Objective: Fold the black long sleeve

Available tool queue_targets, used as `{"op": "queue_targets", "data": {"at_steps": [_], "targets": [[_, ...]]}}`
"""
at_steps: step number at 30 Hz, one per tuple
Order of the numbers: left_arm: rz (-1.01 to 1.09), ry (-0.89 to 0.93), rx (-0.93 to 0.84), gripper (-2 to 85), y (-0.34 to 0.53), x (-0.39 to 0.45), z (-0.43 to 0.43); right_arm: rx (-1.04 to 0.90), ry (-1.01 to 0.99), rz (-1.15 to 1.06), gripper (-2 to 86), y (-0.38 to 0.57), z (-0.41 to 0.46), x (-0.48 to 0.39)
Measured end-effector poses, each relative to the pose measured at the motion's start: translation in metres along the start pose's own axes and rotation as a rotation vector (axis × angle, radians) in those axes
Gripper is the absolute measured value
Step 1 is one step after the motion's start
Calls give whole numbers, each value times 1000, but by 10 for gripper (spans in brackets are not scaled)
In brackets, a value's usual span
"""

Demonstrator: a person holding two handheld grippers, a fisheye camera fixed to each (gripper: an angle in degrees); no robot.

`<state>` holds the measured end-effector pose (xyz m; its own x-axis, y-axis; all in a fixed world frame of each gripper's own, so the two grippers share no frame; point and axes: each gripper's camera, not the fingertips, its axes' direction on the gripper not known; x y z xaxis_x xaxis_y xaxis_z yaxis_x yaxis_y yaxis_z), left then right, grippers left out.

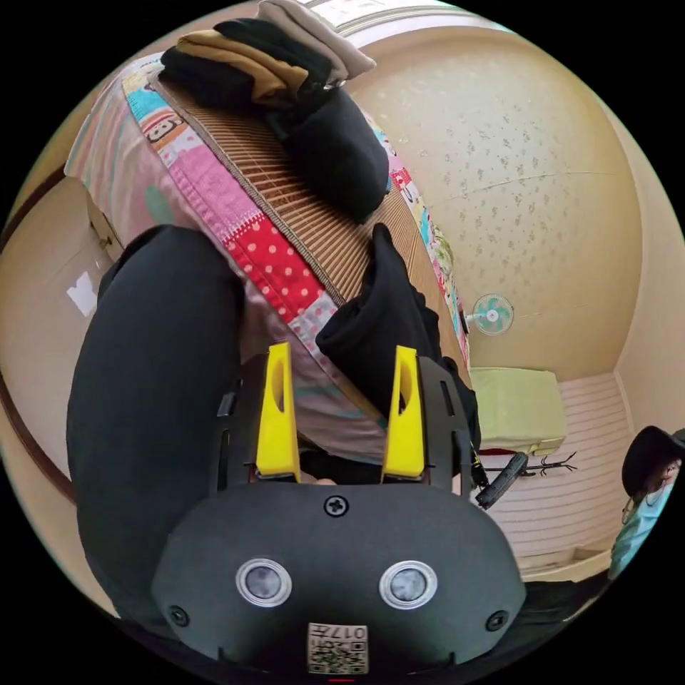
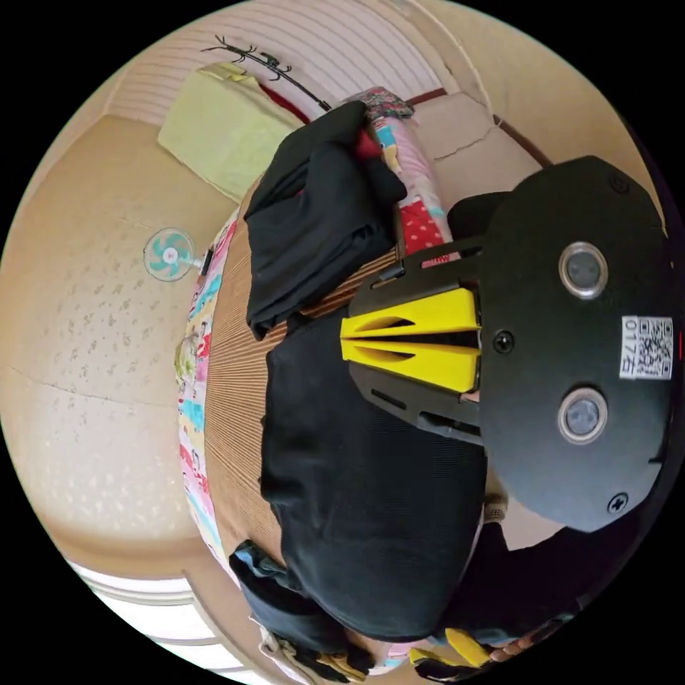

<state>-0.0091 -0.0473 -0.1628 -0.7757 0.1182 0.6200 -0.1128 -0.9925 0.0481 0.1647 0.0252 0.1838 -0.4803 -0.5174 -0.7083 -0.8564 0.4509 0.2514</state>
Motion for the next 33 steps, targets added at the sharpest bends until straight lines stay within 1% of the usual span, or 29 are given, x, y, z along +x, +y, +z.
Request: {"op": "queue_targets", "data": {"at_steps": [1,2,3,4,5,6,7,8,9,10,12,13,14,15,16,17,18,19,20,22,23,25,27,28,29,30,31,32,33], "targets": [[-1,59,-21,178,-5,-2,11,84,-140,-38,5,7,-6,-4],[-6,88,-25,168,-8,-2,15,108,-206,-77,5,11,-4,-6],[-49,90,-8,148,-12,-5,17,80,-285,-157,4,18,10,-15],[-72,76,54,95,-14,-1,9,-85,-263,-209,4,22,41,-27],[-49,90,93,68,-14,5,3,-108,-256,-227,4,26,50,-31],[48,113,167,60,-12,28,-8,-5,-250,-250,4,33,43,-31],[165,93,207,55,-11,61,-13,0,-245,-249,4,32,40,-31],[231,90,218,54,-10,79,-14,-11,-248,-238,4,30,41,-30],[382,113,220,53,-9,117,-9,-30,-266,-207,4,24,41,-26],[535,152,196,52,-6,155,2,-45,-294,-172,4,18,41,-19],[703,228,132,53,5,203,28,-41,-343,-120,4,13,39,-4],[795,290,44,53,15,230,52,-13,-374,-72,4,10,33,11],[839,317,-12,53,22,242,66,17,-385,-32,4,10,28,20],[914,346,-125,55,39,262,96,111,-379,69,4,12,12,44],[965,337,-229,57,60,275,126,228,-325,169,4,18,-5,70],[981,319,-269,59,71,278,139,279,-284,211,5,20,-13,82],[998,276,-317,64,90,281,157,349,-195,291,5,24,-23,105],[1011,248,-330,72,105,278,164,370,-131,357,5,25,-28,127],[1012,244,-318,74,109,276,162,363,-115,383,5,24,-28,138],[981,241,-187,81,110,257,134,275,-140,487,7,18,-20,179],[967,230,-151,83,107,251,125,255,-160,509,8,17,-17,188],[900,112,-31,113,89,228,95,225,-246,572,12,15,-10,213],[808,-7,-6,151,70,208,84,248,-278,592,17,12,-11,223],[715,-69,-29,177,55,190,82,251,-297,578,21,6,-11,227],[661,-87,-50,182,48,180,82,246,-309,569,24,2,-11,228],[554,-96,-107,191,34,160,84,231,-333,549,29,-5,-11,230],[453,-87,-175,194,24,140,89,218,-358,531,34,-11,-10,232],[406,-81,-212,196,20,131,93,210,-371,525,39,-13,-11,234],[324,-52,-289,193,16,115,102,192,-389,520,47,-17,-13,239]]}}
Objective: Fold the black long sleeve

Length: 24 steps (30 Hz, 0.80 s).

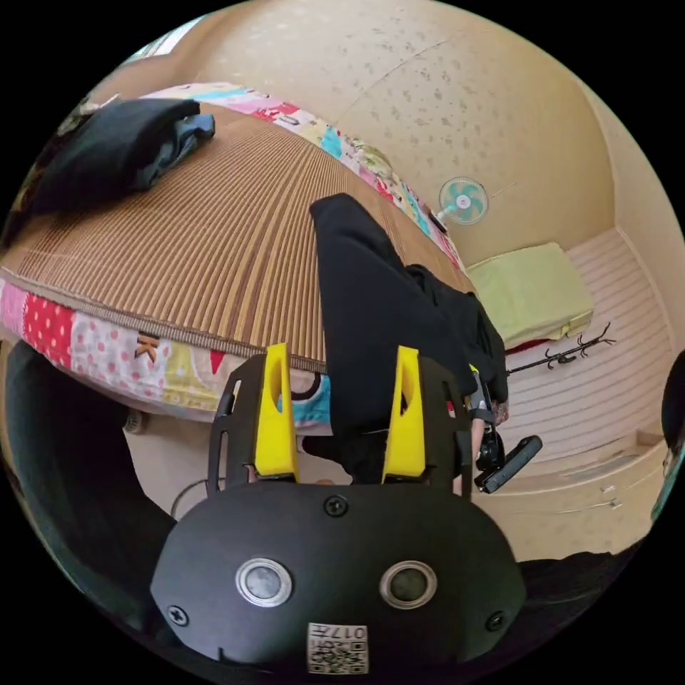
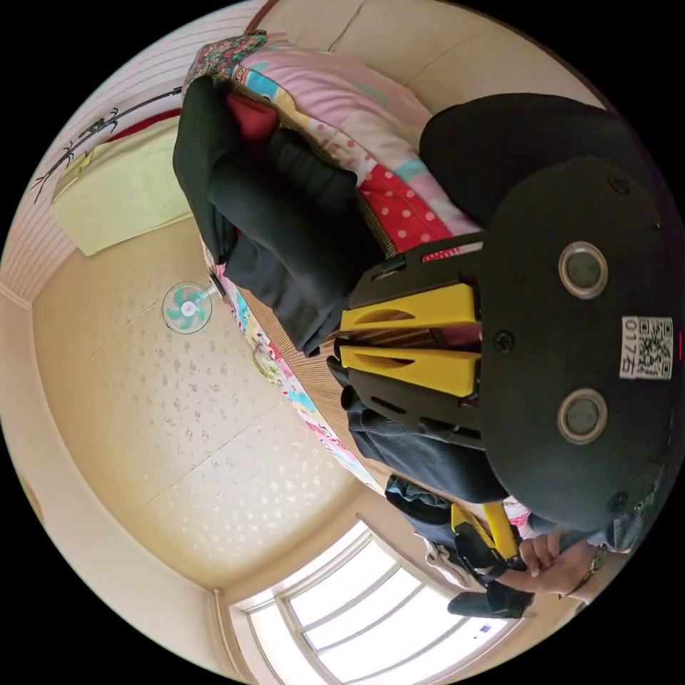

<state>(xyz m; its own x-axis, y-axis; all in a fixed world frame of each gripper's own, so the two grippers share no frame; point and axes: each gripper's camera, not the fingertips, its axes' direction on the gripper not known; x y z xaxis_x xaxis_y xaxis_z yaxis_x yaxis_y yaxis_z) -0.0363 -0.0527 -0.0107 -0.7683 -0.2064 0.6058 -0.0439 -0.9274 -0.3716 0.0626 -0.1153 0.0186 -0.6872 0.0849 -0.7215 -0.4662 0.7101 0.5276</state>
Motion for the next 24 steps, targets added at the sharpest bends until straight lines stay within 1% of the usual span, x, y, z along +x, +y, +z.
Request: {"op": "queue_targets", "data": {"at_steps": [2,4,6,8,10,12,13,16,18,19,20,22,23,24], "targets": [[-76,127,-53,174,0,-19,9,-39,-14,26,67,-12,-9,7],[-134,321,-101,133,-4,-35,15,-111,-63,153,99,-32,-29,30],[-157,362,-158,126,-7,-42,17,-162,-150,238,129,-41,-50,52],[-123,365,-215,111,-9,-39,16,-228,-243,348,161,-43,-69,77],[-61,399,-234,78,-1,-28,7,-394,-363,461,210,-37,-78,100],[-28,448,-261,65,12,-17,4,-537,-448,511,238,-30,-72,105],[2,462,-303,63,24,-7,5,-585,-502,533,252,-26,-66,104],[110,432,-416,60,60,23,13,-673,-573,508,265,-30,-37,96],[169,401,-495,61,79,35,21,-718,-634,470,242,-40,-16,92],[175,367,-535,63,85,36,23,-748,-654,452,215,-47,-8,91],[183,355,-539,64,86,36,20,-753,-649,455,202,-49,-8,92],[281,306,-547,64,80,45,-2,-715,-648,466,175,-58,-19,96],[312,281,-533,64,78,49,-11,-711,-652,464,172,-60,-23,97],[381,222,-464,64,74,56,-34,-709,-659,457,166,-63,-28,99]]}}
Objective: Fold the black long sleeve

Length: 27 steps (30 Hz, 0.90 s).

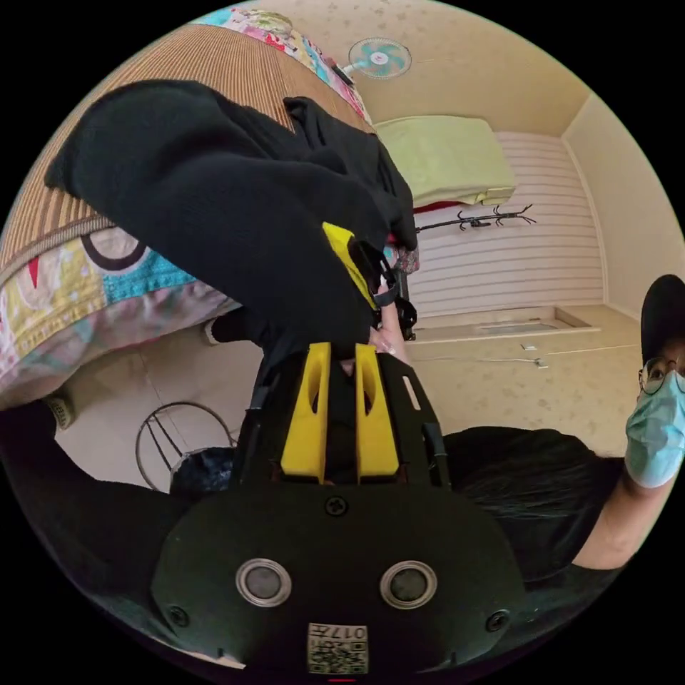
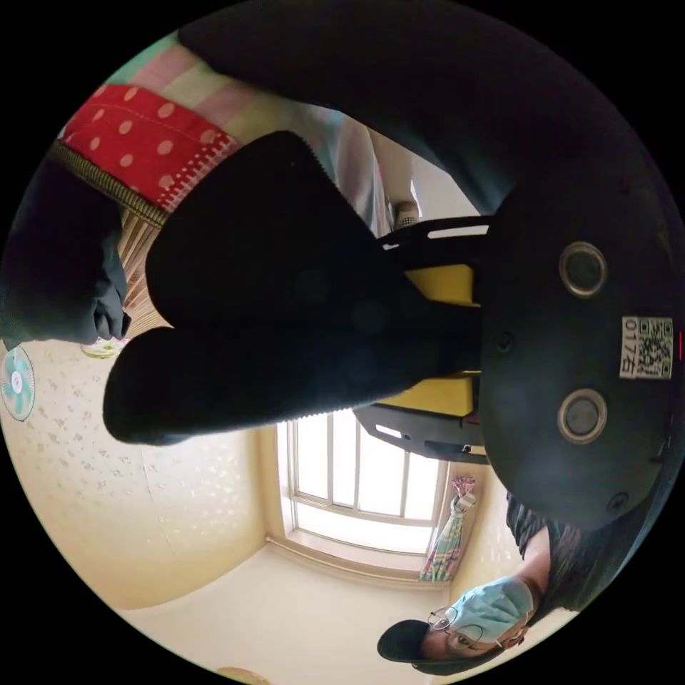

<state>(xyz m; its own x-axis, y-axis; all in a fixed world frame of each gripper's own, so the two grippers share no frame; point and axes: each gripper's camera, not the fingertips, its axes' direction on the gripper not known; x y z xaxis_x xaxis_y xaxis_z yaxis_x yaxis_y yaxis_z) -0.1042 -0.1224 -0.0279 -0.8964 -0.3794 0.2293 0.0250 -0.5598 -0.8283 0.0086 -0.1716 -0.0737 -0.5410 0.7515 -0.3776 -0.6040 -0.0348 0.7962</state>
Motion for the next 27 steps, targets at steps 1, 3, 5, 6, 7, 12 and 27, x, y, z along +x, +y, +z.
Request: {"op": "queue_targets", "data": {"at_steps": [1,3,5,6,7,12,27], "targets": [[47,-101,82,67,1,12,-24,-13,19,-2,163,1,-5,-1],[63,-259,220,95,-4,25,-57,-34,58,-13,158,2,-11,-2],[94,-373,277,124,-28,33,-71,-52,79,-16,155,4,-16,-2],[121,-414,251,133,-53,34,-68,-59,85,-17,153,5,-19,-2],[138,-435,219,133,-80,32,-59,-63,90,-22,151,6,-21,-3],[176,-629,-8,104,-167,2,32,-63,107,-23,147,10,-27,-13],[37,-392,299,77,-157,-32,47,-11,4,-214,88,42,-47,-53]]}}
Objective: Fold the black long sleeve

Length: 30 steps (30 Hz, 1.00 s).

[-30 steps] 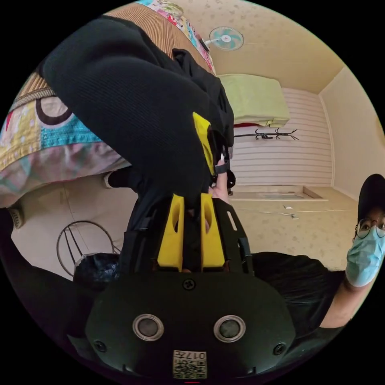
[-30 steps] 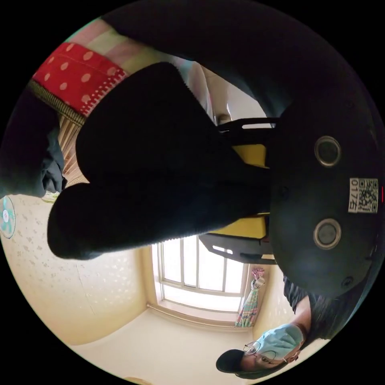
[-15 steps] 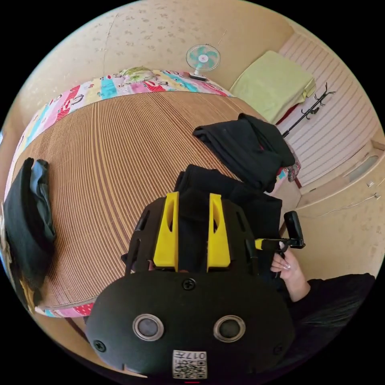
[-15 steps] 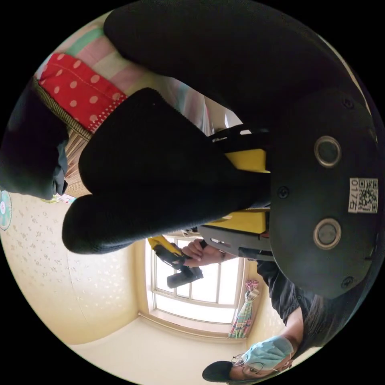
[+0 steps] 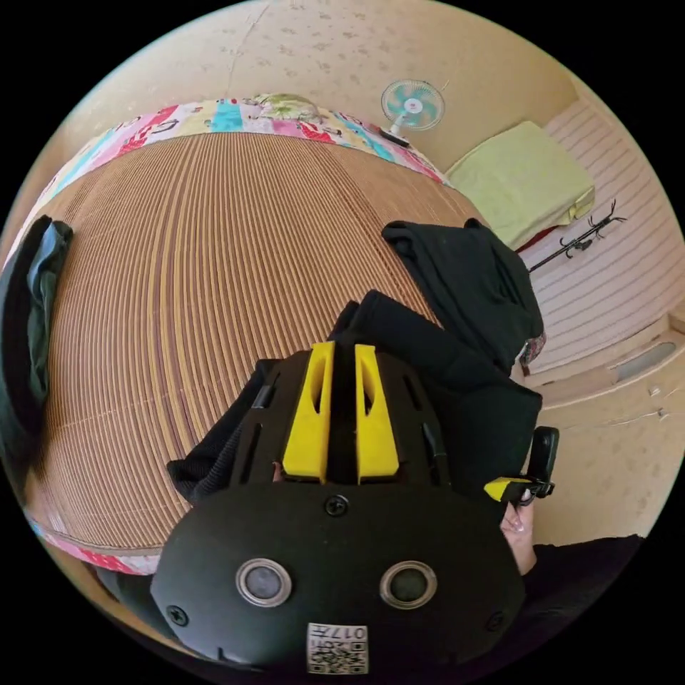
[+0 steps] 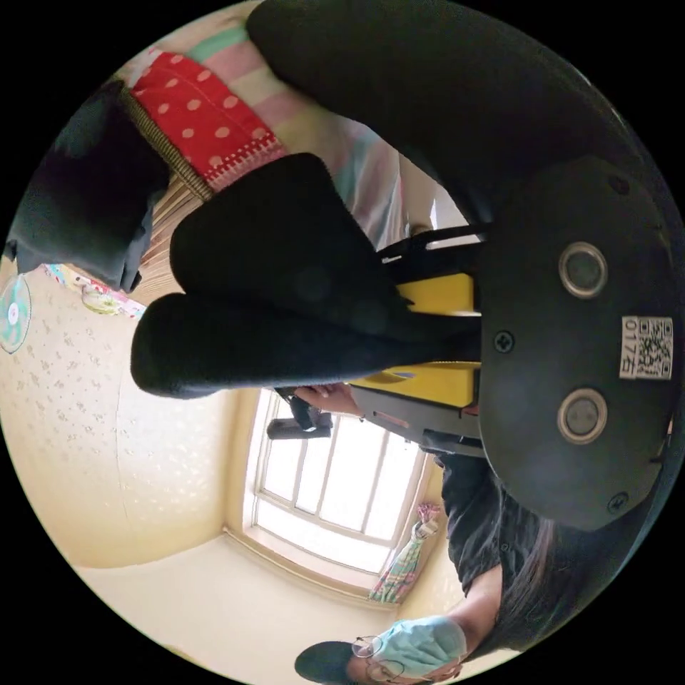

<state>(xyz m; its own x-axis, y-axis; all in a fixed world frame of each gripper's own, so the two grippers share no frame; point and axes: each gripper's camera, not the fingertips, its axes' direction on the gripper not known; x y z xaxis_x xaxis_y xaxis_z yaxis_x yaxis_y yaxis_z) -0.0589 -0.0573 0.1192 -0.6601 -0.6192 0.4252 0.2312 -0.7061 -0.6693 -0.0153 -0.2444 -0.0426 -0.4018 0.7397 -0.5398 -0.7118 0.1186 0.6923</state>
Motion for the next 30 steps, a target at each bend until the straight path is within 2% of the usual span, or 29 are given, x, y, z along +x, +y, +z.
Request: {"op": "queue_targets", "data": {"at_steps": [4,7,12,16,17,20,22,24,25,27,30], "targets": [[-61,115,322,127,58,4,-97,93,-208,-139,80,7,-33,-32],[-77,136,448,120,92,6,-140,160,-283,-275,80,-9,-61,-65],[-99,62,363,123,110,5,-137,278,-327,-489,84,-78,-105,-126],[-192,189,250,125,116,-6,-95,397,-242,-567,89,-135,-128,-148],[-201,210,239,125,116,-6,-88,412,-238,-553,90,-141,-129,-142],[-234,256,184,125,113,-3,-58,468,-231,-270,94,-163,-126,-72],[-246,276,150,125,104,0,-42,465,-99,18,92,-148,-111,2],[-254,272,149,125,95,0,-36,410,75,202,93,-121,-94,49],[-263,253,160,125,90,-3,-36,424,130,243,96,-93,-86,66],[-281,195,188,124,83,-10,-41,523,146,150,103,-43,-75,62],[-294,33,258,123,72,-26,-60,552,459,67,94,10,-32,24]]}}
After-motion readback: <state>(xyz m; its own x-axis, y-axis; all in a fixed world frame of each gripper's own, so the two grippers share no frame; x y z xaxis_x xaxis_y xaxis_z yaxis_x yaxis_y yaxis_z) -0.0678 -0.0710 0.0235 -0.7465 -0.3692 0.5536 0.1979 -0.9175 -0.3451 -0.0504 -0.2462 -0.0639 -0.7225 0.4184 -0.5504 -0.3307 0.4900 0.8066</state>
